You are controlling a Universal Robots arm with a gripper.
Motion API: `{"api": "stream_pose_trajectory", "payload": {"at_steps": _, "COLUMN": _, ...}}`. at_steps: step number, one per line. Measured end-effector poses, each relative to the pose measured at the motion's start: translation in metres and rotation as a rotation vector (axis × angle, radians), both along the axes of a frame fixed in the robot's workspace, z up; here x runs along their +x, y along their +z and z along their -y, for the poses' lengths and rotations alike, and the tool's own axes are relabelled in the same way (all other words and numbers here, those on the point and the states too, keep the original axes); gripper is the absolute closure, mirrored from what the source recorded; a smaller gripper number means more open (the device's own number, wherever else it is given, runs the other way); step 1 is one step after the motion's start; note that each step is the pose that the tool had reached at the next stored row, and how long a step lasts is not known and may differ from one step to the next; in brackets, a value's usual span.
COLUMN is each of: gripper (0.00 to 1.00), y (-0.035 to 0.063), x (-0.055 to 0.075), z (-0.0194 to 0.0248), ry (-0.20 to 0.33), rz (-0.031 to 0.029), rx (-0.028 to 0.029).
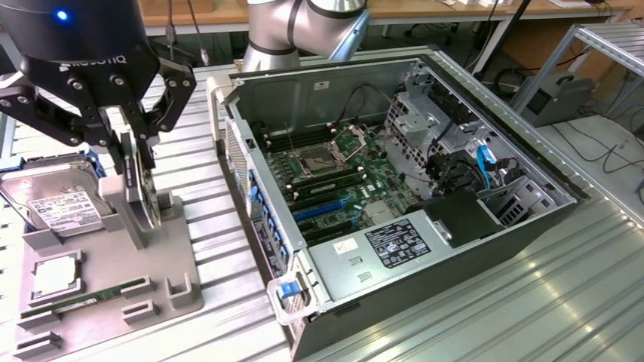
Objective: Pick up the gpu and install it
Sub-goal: 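Pick up the gpu and move the gpu toward the slot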
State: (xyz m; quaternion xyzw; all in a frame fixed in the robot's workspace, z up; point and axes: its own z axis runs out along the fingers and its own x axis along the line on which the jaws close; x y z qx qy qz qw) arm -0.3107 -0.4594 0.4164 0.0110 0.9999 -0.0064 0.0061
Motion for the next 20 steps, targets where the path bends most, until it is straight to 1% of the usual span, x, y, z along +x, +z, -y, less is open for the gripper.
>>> {"api": "stream_pose_trajectory", "payload": {"at_steps": 7, "gripper": 0.73, "y": 0.0141, "x": 0.000, "z": -0.0002, "ry": 0.000, "rz": 0.0000, "rx": -0.0053}}
{"api": "stream_pose_trajectory", "payload": {"at_steps": 9, "gripper": 0.73, "y": 0.0159, "x": 0.000, "z": -0.0002, "ry": 0.000, "rz": 0.0000, "rx": -0.0066}}
{"api": "stream_pose_trajectory", "payload": {"at_steps": 16, "gripper": 0.73, "y": 0.0163, "x": 0.000, "z": -0.0003, "ry": 0.000, "rz": -0.0001, "rx": -0.0070}}
{"api": "stream_pose_trajectory", "payload": {"at_steps": 20, "gripper": 0.73, "y": 0.0163, "x": 0.005, "z": -0.0003, "ry": 0.000, "rz": 0.0000, "rx": -0.0067}}
